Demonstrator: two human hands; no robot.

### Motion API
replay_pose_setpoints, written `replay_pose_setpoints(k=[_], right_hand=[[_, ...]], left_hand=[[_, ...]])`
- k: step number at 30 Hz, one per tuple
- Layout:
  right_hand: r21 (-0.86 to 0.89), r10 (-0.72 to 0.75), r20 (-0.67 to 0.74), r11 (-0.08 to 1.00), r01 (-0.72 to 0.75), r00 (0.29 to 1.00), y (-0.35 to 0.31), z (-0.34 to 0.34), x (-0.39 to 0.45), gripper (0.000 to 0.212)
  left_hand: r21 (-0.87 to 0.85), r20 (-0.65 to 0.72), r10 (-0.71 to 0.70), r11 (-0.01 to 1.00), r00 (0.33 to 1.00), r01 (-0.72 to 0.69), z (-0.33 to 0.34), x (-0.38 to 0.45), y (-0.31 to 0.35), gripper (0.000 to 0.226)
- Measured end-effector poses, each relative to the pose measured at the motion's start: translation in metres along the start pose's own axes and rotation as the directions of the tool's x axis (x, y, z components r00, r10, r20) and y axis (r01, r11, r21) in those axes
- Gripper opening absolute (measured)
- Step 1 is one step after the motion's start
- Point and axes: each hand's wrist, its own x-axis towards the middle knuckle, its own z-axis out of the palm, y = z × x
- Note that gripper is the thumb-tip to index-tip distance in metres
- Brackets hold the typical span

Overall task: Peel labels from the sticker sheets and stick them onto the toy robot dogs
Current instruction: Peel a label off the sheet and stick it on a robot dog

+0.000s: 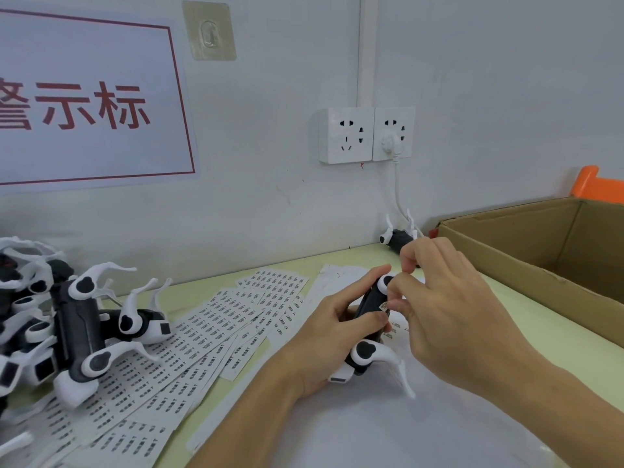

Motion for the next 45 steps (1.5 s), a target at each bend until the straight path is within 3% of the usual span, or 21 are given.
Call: replay_pose_setpoints(k=[6,12,19,26,32,36,45], right_hand=[[0.062,0.009,0.002,0.998,-0.009,1.000,0.0023,-0.0002,-0.0007,0.028],[0.121,0.012,0.037,0.993,-0.016,0.999,0.0050,-0.0026,-0.0013,0.007],[0.059,-0.012,0.041,0.998,0.009,0.999,0.0049,-0.0021,-0.0008,0.011],[0.014,-0.023,0.033,1.000,0.022,0.999,0.0044,-0.0025,0.0008,0.024],[-0.009,-0.029,0.027,1.000,0.029,0.999,0.0042,-0.0021,0.0004,0.019],[-0.040,-0.035,0.065,0.998,0.038,0.997,0.0035,-0.0027,0.0006,0.004],[-0.079,-0.022,0.079,0.996,0.028,0.997,0.0006,-0.0058,0.0021,0.004]], left_hand=[[-0.004,0.000,-0.007,1.000,1.000,0.007,0.0013,-0.0005,0.0007,0.057],[-0.026,-0.003,-0.005,1.000,1.000,0.005,0.0012,0.0003,0.0000,0.058],[0.118,-0.008,0.036,0.992,0.999,-0.035,0.0040,0.0003,0.0021,0.059],[0.106,-0.003,0.037,0.994,0.999,-0.036,0.0035,0.0001,0.0017,0.060],[0.101,-0.009,0.035,0.994,0.999,-0.033,0.0026,0.0017,-0.0006,0.058],[0.085,-0.006,0.042,0.996,0.999,-0.041,0.0019,0.0024,-0.0017,0.055],[0.112,0.006,0.058,0.992,0.998,-0.059,0.0004,0.0027,-0.0027,0.053]])
